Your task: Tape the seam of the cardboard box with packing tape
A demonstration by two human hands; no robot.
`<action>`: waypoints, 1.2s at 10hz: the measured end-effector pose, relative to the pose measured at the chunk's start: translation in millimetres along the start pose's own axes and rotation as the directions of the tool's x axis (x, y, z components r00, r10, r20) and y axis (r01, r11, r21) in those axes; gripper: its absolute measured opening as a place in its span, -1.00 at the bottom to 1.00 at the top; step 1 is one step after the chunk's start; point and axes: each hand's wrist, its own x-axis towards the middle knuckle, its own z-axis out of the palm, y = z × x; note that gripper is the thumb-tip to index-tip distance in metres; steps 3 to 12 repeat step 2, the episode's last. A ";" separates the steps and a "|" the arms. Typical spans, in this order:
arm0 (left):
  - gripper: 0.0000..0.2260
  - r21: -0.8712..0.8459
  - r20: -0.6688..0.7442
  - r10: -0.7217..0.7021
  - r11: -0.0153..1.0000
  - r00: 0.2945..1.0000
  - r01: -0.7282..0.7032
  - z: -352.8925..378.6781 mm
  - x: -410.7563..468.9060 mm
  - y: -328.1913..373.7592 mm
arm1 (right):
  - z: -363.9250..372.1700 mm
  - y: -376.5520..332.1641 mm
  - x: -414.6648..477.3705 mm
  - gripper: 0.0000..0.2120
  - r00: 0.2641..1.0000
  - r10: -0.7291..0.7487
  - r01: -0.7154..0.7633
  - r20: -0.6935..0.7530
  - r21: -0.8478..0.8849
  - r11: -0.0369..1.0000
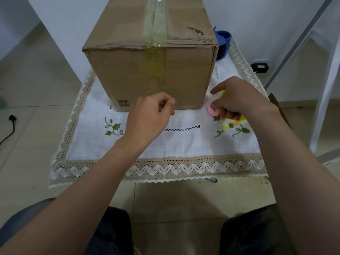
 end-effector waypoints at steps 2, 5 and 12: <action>-0.77 -0.138 -0.110 0.014 0.990 0.994 -0.029 -36.8 -9.0 7.8 | 1.6 -13.7 -21.4 -0.80 0.993 -0.064 0.083 -0.099 0.213 0.974; -0.77 -0.138 -0.110 0.014 0.990 0.994 -0.029 -36.8 -9.0 7.8 | 1.6 -13.7 -21.4 -0.80 0.993 -0.064 0.083 -0.099 0.213 0.974; -0.77 -0.138 -0.110 0.014 0.990 0.994 -0.029 -36.8 -9.0 7.8 | 1.6 -13.7 -21.4 -0.80 0.993 -0.064 0.083 -0.099 0.213 0.974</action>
